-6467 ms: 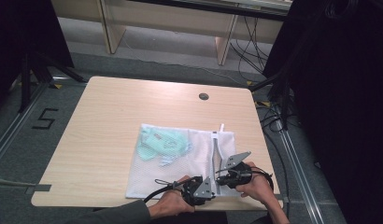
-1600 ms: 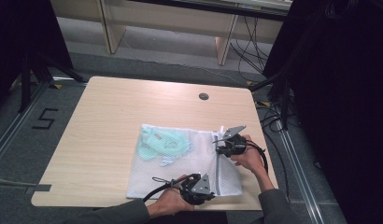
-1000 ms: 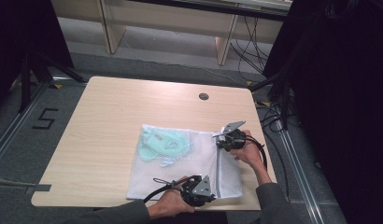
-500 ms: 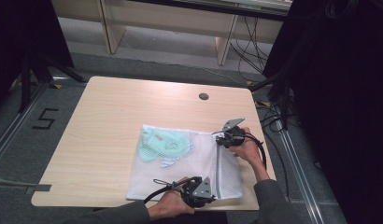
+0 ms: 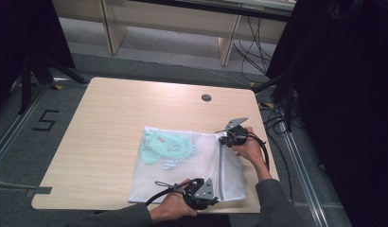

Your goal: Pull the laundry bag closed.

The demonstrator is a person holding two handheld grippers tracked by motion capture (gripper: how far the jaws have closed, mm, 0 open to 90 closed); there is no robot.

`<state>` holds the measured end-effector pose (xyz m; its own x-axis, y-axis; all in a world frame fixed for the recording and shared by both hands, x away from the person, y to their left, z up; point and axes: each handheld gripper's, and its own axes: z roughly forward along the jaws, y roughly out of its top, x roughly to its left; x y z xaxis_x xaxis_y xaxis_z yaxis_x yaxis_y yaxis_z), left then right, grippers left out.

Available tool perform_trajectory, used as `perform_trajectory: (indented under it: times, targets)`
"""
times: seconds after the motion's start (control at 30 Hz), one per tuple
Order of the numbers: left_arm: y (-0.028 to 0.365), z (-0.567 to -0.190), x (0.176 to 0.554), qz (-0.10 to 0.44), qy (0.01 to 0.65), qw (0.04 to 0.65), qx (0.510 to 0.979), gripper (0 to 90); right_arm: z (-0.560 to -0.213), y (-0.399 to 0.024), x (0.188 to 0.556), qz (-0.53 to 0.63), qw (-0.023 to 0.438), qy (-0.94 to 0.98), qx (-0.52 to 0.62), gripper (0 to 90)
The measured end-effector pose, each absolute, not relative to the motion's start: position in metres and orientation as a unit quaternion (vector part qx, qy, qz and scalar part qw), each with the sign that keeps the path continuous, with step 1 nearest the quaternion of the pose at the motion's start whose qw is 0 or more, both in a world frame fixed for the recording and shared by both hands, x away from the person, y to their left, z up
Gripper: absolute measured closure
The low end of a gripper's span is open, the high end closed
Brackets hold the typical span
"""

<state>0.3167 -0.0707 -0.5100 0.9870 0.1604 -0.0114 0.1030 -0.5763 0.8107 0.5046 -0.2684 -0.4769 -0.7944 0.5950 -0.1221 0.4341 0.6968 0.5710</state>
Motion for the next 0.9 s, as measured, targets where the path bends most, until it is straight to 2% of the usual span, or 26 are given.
perform_trajectory:
  times: [0.9]
  targets:
    - [-0.069, -0.512, 0.318, 0.026, 0.071, 0.459, 0.885, 89.2, -0.478, -0.268, 0.519, 0.278, 0.16, 0.901, 0.292, 86.5]
